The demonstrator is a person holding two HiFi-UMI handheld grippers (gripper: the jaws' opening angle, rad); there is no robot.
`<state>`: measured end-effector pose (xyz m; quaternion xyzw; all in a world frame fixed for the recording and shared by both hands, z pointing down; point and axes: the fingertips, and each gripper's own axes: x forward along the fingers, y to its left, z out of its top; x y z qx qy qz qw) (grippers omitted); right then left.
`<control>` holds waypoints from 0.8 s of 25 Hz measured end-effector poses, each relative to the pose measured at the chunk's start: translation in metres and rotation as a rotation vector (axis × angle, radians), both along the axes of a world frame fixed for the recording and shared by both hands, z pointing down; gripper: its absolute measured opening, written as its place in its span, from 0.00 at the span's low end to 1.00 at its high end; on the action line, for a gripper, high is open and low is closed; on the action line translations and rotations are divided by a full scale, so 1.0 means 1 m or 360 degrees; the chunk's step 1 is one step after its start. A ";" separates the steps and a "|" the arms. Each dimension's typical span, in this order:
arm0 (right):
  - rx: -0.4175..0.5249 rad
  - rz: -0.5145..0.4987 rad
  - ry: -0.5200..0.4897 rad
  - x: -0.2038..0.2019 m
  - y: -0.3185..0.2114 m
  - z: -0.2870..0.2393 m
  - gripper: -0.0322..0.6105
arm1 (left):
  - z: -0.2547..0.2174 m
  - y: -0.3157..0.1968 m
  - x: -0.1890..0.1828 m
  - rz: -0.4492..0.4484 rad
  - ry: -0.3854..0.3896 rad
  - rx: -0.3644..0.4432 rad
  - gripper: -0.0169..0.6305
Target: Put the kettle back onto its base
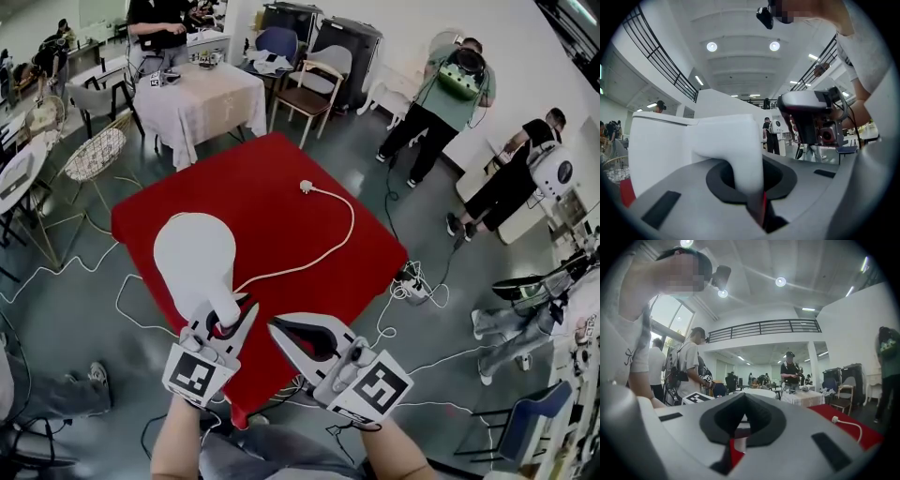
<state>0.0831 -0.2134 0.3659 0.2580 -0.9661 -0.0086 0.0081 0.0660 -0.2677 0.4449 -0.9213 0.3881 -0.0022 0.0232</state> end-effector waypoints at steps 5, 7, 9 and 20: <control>-0.0005 0.0004 -0.0010 0.001 -0.002 0.000 0.06 | 0.000 -0.006 0.000 -0.0001 0.0005 -0.0015 0.09; -0.0005 0.0004 -0.0016 0.002 -0.001 -0.002 0.06 | 0.000 -0.001 0.001 0.0001 -0.0014 -0.0009 0.09; -0.0004 0.0001 -0.0022 0.003 -0.001 -0.005 0.06 | 0.001 0.003 0.002 -0.0002 -0.0029 -0.0004 0.09; -0.0016 -0.0027 -0.0024 -0.014 0.003 -0.003 0.06 | 0.011 0.005 -0.011 0.0036 0.0049 -0.0026 0.10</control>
